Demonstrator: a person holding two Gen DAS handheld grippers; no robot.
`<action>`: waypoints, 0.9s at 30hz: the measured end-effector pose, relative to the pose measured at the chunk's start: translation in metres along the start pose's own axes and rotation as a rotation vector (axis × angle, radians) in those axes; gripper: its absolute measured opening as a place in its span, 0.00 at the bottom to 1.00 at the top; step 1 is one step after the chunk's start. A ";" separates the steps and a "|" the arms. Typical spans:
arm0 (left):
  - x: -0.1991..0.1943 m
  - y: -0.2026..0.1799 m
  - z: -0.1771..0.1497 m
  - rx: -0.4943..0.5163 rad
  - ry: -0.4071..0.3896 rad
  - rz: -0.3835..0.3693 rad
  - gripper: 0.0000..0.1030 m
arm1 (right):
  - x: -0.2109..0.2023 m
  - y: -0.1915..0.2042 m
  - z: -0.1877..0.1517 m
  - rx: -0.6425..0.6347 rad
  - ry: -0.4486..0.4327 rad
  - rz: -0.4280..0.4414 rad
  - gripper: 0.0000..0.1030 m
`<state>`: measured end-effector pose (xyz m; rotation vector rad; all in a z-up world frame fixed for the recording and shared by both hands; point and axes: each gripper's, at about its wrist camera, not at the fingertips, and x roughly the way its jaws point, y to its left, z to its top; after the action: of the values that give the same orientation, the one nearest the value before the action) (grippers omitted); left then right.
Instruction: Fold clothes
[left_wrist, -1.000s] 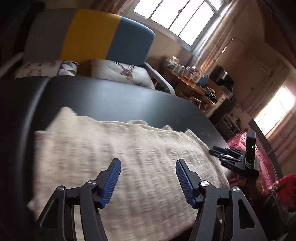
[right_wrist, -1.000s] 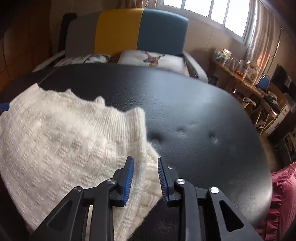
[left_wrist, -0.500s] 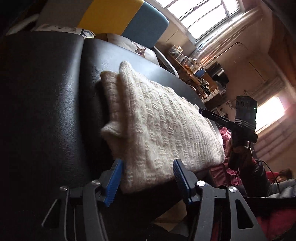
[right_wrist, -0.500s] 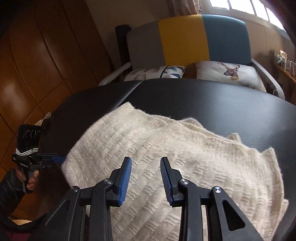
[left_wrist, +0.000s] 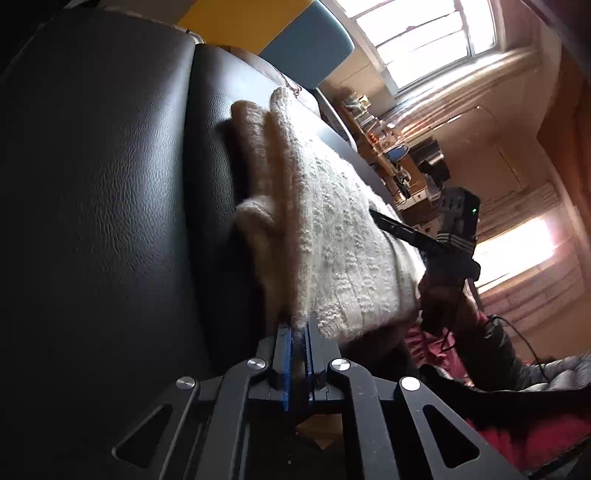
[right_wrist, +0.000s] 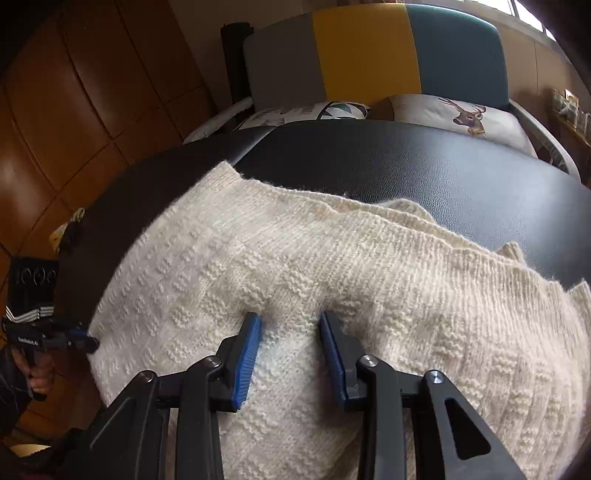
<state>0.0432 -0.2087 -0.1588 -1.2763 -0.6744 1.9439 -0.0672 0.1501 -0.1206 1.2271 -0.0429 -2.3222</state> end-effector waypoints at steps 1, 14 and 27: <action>-0.002 -0.003 -0.001 0.007 -0.006 0.009 0.06 | 0.000 0.000 0.000 -0.002 -0.001 0.002 0.32; 0.020 -0.025 0.115 0.091 -0.093 0.119 0.58 | -0.004 0.003 -0.003 -0.008 -0.025 0.011 0.33; 0.063 -0.035 0.126 0.242 -0.023 0.393 0.07 | 0.002 0.010 0.000 -0.132 0.034 -0.027 0.33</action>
<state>-0.0800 -0.1433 -0.1205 -1.3046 -0.1944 2.2750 -0.0639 0.1404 -0.1195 1.2075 0.1381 -2.2871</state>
